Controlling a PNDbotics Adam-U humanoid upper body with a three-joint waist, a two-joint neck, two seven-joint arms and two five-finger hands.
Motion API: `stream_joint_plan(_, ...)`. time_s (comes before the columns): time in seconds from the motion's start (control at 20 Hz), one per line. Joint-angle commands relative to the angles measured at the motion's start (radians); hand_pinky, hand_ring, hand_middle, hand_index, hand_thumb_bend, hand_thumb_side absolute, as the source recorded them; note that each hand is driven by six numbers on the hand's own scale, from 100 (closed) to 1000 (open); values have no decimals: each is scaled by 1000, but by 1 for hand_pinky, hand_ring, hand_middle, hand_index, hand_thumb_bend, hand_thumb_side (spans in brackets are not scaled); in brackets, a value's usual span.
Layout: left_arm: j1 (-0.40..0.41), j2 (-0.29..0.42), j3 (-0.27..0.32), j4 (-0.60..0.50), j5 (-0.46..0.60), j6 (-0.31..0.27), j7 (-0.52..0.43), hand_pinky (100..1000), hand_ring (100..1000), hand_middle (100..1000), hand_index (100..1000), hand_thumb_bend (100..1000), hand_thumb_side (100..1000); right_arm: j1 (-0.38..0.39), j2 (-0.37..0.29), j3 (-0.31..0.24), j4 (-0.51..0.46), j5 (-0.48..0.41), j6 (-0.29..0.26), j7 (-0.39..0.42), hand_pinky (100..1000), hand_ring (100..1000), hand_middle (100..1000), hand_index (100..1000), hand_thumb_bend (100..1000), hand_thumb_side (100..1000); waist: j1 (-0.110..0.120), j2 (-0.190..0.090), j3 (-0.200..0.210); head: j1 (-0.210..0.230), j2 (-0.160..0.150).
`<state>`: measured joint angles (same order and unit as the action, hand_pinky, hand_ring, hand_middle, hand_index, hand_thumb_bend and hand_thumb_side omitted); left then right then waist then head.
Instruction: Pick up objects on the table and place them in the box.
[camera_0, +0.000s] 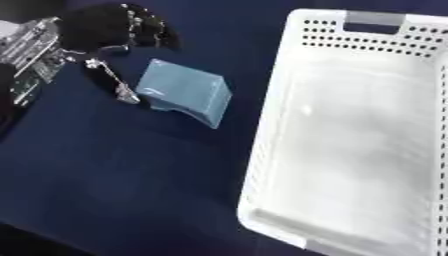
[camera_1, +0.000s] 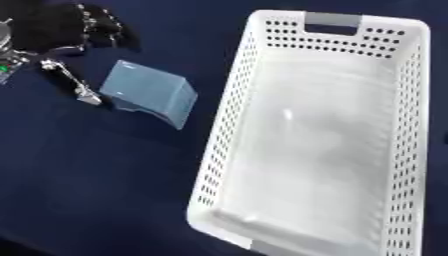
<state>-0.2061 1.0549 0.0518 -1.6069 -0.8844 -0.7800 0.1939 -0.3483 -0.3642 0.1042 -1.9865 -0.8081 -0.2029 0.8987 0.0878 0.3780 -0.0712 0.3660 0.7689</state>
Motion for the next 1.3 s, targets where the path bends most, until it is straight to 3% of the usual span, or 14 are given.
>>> stream_joint_plan(0.05, -16, 48, -3, 13, -21, -10, -2, 644, 700, 713, 836, 869, 432, -13, -21, -1, -14, 4, -10, 8, 822, 687, 677, 995, 100, 730, 1, -15, 1, -14, 1)
stream_joint_plan(0.4, -46, 65, -16, 37, -73, -13, 8, 690, 730, 721, 846, 868, 459, -14, -22, 1, -14, 2, -6, 8, 822, 687, 674, 995, 100, 730, 3, -18, -2, -18, 1)
stream_joint_plan(0.8, -85, 33, -22, 89, -139, 6, -11, 715, 755, 760, 877, 884, 530, -15, -20, 1, -14, -1, -4, 8, 822, 687, 674, 995, 100, 728, 1, -18, -4, -19, 1)
stream_joint_plan(0.85, -92, 24, -25, 98, -143, 5, -25, 726, 763, 770, 887, 924, 525, -15, -20, 1, -14, -1, -4, 8, 822, 688, 674, 996, 100, 727, 0, -18, -4, -18, 1)
stream_joint_plan(0.9, -102, 6, -30, 113, -151, 4, -52, 735, 772, 787, 904, 897, 572, -16, -19, 2, -14, -1, -4, 8, 822, 688, 674, 997, 100, 730, -1, -19, -4, -16, 1)
stream_joint_plan(1.1, -137, -63, -43, 163, -159, -9, -185, 745, 786, 810, 926, 926, 622, -19, -14, 3, -14, -6, -1, 8, 821, 687, 673, 993, 100, 728, -5, -19, -8, -14, 1)
stream_joint_plan(1.3, -156, -102, -54, 192, -124, -18, -297, 743, 791, 824, 934, 856, 674, -21, -13, 6, -14, -6, 2, 8, 823, 688, 674, 999, 100, 729, -7, -17, -8, -14, 1)
